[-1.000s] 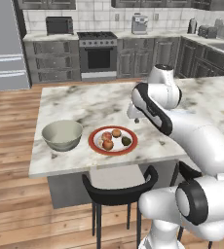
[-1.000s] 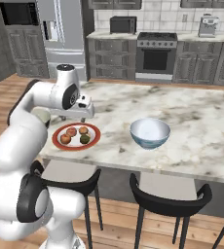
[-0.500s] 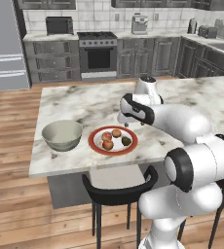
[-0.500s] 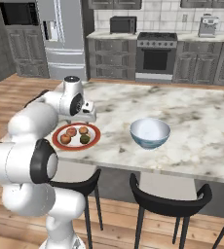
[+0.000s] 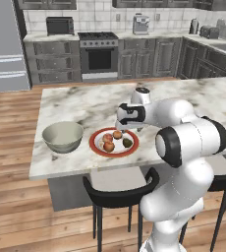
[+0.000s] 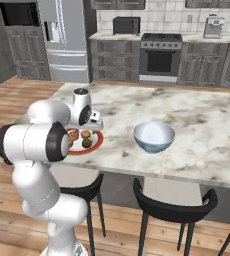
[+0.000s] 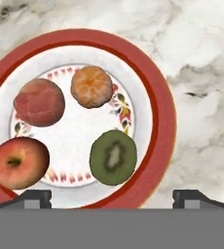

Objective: Take the fruits from the plate on the dining counter and place two fruits in each bowl.

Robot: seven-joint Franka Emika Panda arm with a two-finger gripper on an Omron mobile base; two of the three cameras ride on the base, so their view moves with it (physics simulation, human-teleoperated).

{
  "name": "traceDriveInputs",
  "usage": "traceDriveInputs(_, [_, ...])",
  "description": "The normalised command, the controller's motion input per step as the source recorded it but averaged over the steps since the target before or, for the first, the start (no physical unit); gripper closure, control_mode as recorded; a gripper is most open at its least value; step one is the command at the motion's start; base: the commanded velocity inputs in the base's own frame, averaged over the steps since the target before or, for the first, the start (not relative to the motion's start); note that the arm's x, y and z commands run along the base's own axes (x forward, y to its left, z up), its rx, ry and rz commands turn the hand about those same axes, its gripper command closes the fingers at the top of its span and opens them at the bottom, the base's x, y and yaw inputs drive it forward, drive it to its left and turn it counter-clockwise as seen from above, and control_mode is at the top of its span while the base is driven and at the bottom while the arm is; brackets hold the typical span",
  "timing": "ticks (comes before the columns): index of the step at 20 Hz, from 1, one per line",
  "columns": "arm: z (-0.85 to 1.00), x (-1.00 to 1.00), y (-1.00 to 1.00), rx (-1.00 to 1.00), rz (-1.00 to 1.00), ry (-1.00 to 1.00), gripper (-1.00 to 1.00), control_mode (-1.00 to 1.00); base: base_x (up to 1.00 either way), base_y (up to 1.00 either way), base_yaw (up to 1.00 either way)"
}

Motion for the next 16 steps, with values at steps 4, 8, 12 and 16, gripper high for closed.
traceDriveInputs(4, [-0.39, 0.09, 0.0, 0.0, 0.0, 0.0, -1.0, -1.0, 0.0, 0.0, 0.0])
traceDriveInputs(8, [-0.31, 0.0, 0.0, 0.0, 0.0, 0.0, -1.0, -1.0, 0.0, 0.0, 0.0])
traceDriveInputs(12, [-0.37, 0.0, 0.0, 0.0, 0.0, 0.0, -1.0, -1.0, 0.0, 0.0, 0.0])
traceDriveInputs(16, [-0.28, 0.0, 0.0, 0.0, 0.0, 0.0, -1.0, -1.0, 0.0, 0.0, 0.0])
